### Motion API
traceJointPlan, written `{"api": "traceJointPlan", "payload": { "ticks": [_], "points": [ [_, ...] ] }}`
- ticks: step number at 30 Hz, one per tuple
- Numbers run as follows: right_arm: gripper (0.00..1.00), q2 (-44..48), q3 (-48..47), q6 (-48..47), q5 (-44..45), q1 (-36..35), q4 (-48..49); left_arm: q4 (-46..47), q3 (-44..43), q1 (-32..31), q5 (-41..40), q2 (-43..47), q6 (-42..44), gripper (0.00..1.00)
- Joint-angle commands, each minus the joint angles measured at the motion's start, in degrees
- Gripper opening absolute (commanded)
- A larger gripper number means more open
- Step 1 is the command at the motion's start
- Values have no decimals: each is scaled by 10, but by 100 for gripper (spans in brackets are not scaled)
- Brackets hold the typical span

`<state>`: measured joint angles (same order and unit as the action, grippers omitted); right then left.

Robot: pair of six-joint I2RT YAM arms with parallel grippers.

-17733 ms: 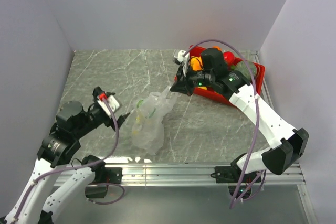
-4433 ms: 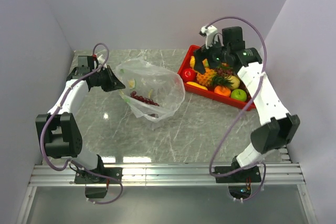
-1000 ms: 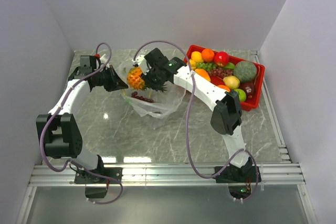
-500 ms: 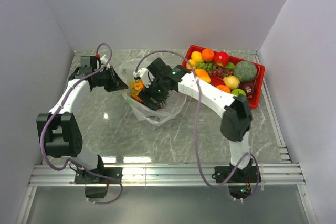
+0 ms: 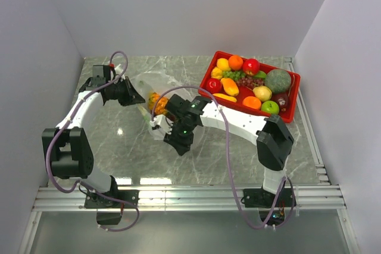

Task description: Place the fake fruits into the plastic bag and tie a complex knot

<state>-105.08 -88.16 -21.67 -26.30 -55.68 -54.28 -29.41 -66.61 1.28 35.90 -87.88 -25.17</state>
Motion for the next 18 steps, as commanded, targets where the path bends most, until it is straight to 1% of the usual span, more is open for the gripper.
{"api": "traceJointPlan", "payload": {
  "ticks": [1, 3, 4, 5, 7, 8, 9, 10, 11, 12, 13, 14, 15, 16, 17, 18],
  "points": [
    [34, 34, -9, -40, -46, 6, -49, 14, -5, -2, -12, 28, 21, 0],
    [21, 47, -10, -57, -65, 6, -70, 22, -1, -1, -19, 40, 21, 0],
    [10, 62, -9, -77, -72, 5, -77, 26, -1, -1, -28, 46, 23, 0],
    [5, 72, -7, -82, -74, 6, -79, 29, -2, -1, -31, 50, 25, 0],
    [0, 96, -3, -96, -67, 7, -79, 46, -9, -2, -36, 67, 28, 0],
    [2, 102, -5, -98, -53, 5, -77, 51, -15, -2, -35, 74, 36, 0],
    [7, 115, -9, -94, -46, 6, -75, 54, -30, -4, -29, 82, 44, 0],
    [25, 118, -24, -87, -41, 6, -73, 52, -39, -8, -20, 85, 56, 0],
    [37, 122, -37, -79, -38, 6, -71, 33, -51, -36, -27, 82, 87, 0],
    [47, 125, -48, -70, -34, 9, -65, 21, -72, -47, -31, 75, 99, 0],
    [77, 134, -73, -46, -34, 21, -49, -1, -77, -52, -31, 70, 108, 0],
    [94, 139, -86, -37, -38, 30, -39, -10, -80, -56, -27, 65, 119, 0],
    [97, 141, -102, -13, -39, 41, -30, -20, -83, -56, -27, 55, 121, 0],
    [97, 140, -137, 0, -43, 58, -22, -28, -85, -55, -28, 49, 127, 0],
    [98, 136, -155, 16, -45, 92, -6, -49, -90, -53, -19, 42, 152, 0],
    [98, 123, -194, 46, -52, 114, -1, -53, -95, -52, -16, 32, 158, 0]
  ]
}}
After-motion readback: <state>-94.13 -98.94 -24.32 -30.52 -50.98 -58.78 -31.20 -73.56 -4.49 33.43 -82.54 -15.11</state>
